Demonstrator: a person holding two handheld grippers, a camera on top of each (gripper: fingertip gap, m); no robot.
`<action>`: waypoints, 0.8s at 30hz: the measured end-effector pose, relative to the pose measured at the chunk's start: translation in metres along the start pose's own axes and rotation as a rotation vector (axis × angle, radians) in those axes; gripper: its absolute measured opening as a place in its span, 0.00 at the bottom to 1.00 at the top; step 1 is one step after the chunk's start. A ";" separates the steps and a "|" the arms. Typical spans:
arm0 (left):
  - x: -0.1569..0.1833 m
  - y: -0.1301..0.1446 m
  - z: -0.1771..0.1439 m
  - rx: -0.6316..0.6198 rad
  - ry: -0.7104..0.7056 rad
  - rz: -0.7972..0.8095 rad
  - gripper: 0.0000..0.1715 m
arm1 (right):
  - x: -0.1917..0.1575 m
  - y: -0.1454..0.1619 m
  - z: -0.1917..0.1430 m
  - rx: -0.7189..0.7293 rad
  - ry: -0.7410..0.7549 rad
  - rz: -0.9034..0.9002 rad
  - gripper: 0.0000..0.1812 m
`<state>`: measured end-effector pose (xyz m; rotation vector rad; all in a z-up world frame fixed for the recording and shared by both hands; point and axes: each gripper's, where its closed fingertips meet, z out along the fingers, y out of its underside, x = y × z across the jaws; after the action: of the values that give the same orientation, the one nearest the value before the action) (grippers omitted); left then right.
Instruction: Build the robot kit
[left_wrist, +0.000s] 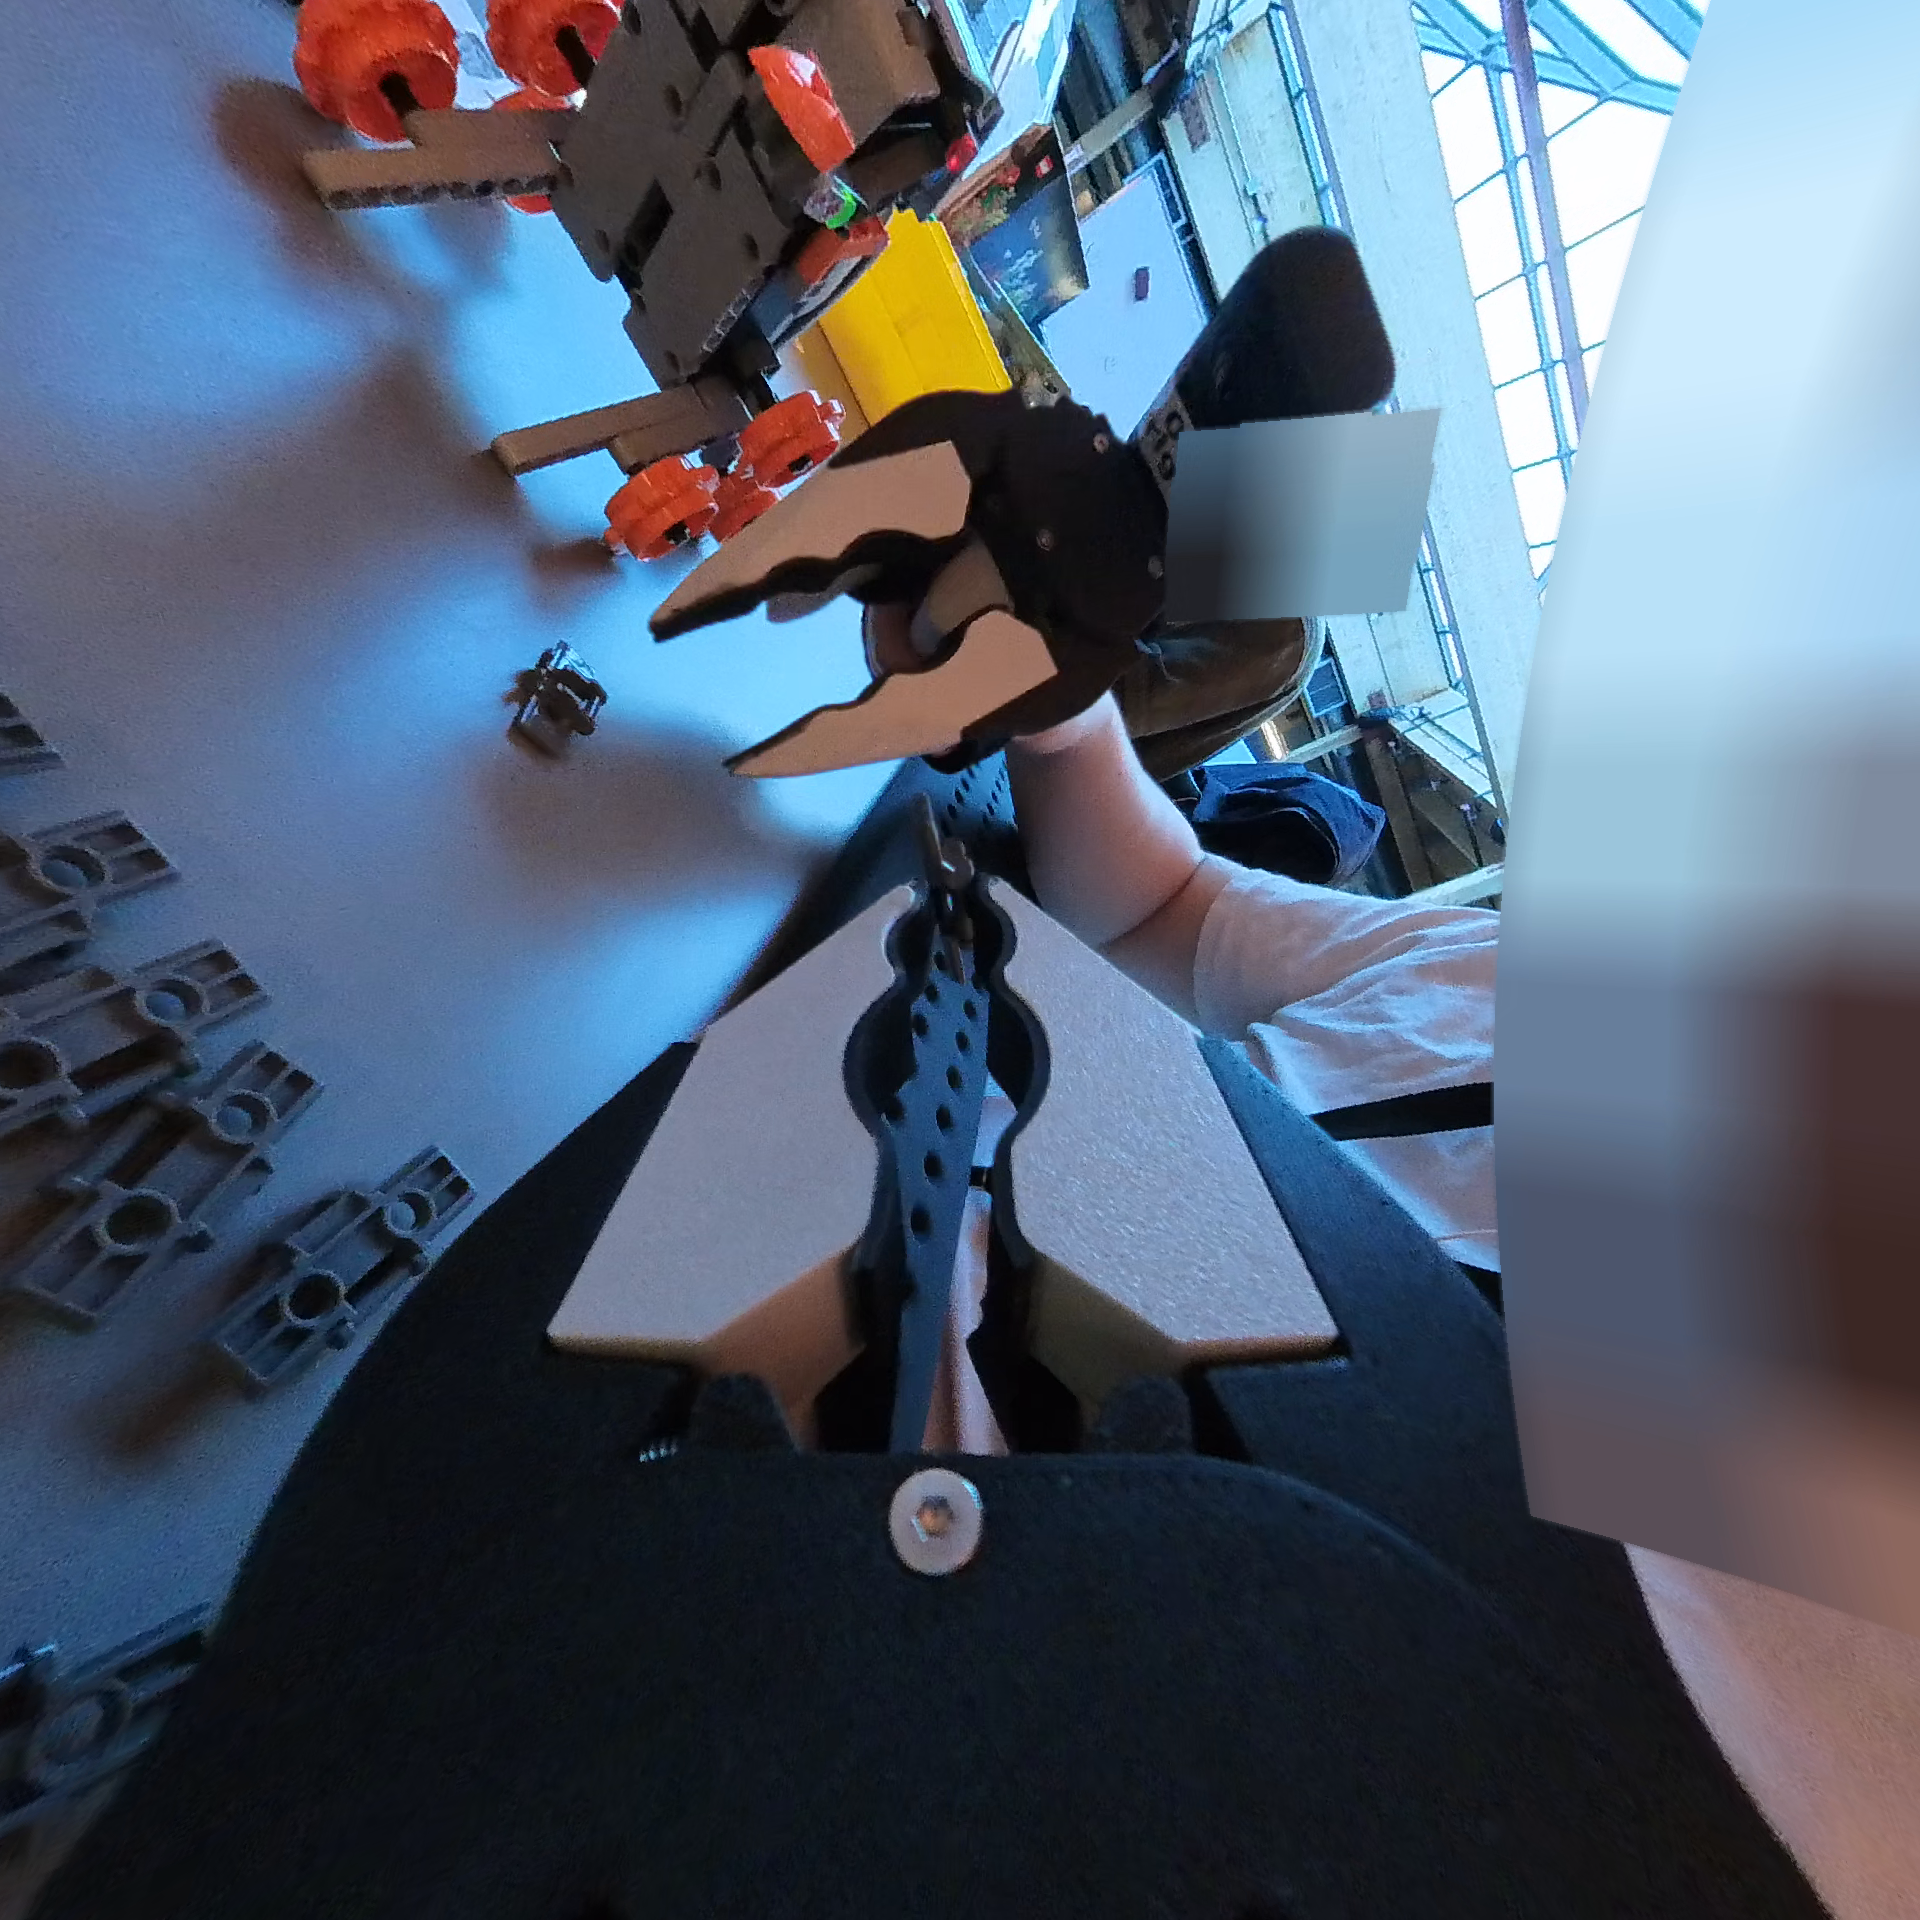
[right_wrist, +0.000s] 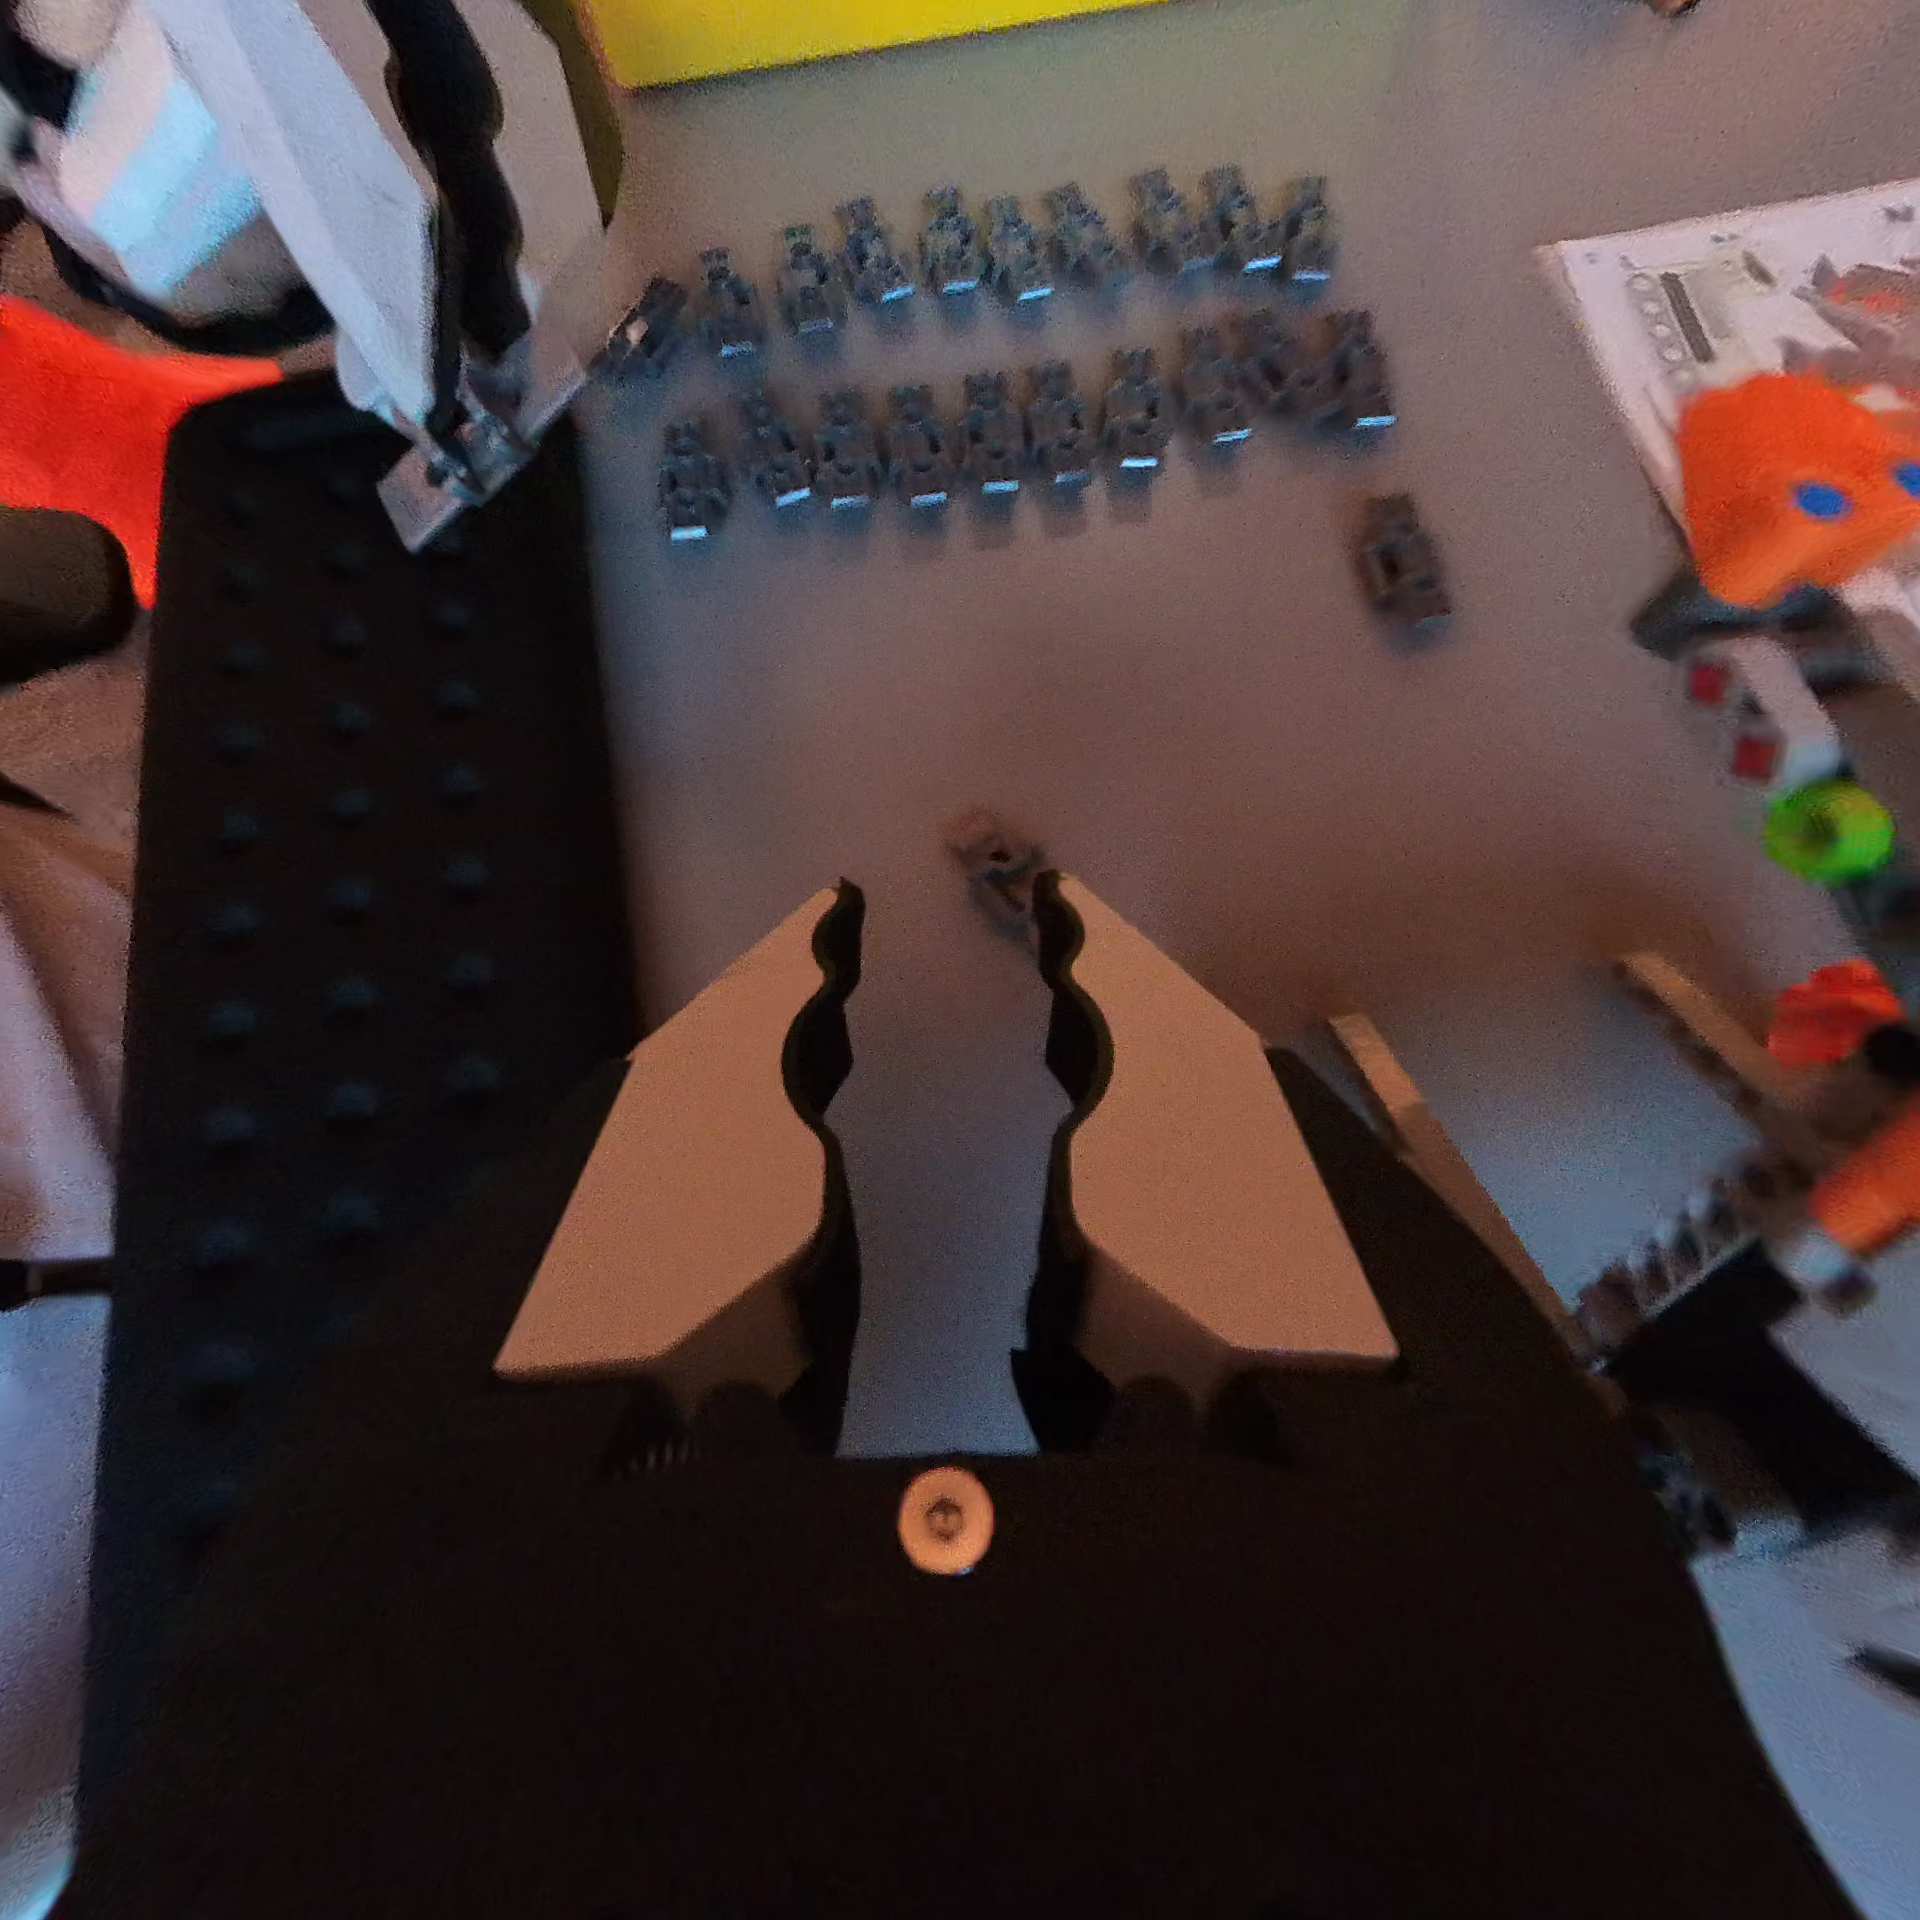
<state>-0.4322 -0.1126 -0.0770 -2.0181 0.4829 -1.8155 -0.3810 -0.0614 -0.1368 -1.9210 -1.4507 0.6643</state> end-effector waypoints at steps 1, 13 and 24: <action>0.000 0.001 0.000 -0.007 0.003 0.001 0.03 | 0.001 0.001 0.003 -0.031 0.013 -0.057 0.18; 0.003 0.014 0.000 -0.045 0.052 -0.019 0.03 | 0.006 0.005 0.024 -0.431 -0.045 -0.266 0.16; 0.004 0.015 -0.002 -0.047 0.062 -0.023 0.03 | 0.008 0.019 0.018 -0.761 -0.154 -0.341 0.11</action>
<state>-0.4339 -0.1276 -0.0812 -2.0115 0.5275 -1.9019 -0.3793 -0.0540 -0.1632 -2.0846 -2.2949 0.0893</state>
